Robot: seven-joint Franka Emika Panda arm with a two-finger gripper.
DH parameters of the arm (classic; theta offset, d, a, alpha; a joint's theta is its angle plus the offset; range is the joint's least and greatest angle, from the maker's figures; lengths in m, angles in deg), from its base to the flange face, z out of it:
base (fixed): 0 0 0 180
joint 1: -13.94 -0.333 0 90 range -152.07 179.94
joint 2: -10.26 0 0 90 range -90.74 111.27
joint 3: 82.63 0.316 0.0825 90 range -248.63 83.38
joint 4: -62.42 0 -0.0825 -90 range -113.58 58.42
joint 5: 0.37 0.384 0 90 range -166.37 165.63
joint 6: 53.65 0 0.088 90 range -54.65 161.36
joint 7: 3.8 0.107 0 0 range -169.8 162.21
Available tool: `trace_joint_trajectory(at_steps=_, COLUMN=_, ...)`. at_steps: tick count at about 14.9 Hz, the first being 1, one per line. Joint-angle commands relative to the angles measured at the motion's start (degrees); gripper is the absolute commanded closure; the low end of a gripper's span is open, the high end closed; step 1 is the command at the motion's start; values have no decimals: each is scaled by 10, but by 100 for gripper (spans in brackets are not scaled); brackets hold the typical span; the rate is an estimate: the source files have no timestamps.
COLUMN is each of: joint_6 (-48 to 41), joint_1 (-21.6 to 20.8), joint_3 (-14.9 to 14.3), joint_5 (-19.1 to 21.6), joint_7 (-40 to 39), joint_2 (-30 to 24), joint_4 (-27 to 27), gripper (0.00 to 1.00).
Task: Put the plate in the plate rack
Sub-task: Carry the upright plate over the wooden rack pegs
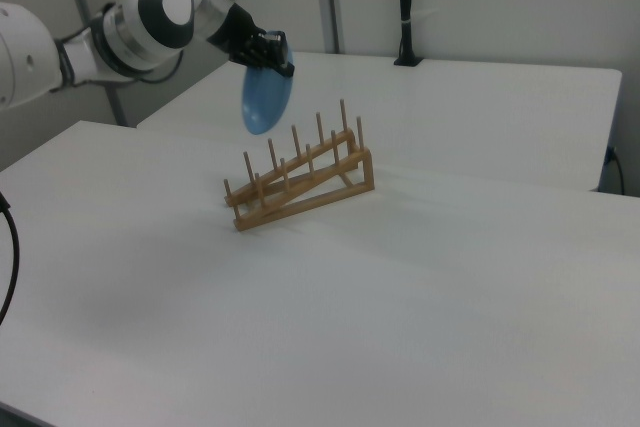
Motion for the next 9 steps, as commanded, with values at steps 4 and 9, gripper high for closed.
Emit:
trace_joint_trajectory(at_steps=4, joint_6=21, joint_1=-3, joint_3=-4, joint_5=-216, joint_7=253, joint_2=17, joint_4=-7, gripper=100)
trace_joint_trajectory(at_steps=9, joint_6=21, joint_1=-8, joint_3=-4, joint_5=-242, joint_7=265, joint_2=18, joint_4=-17, gripper=100)
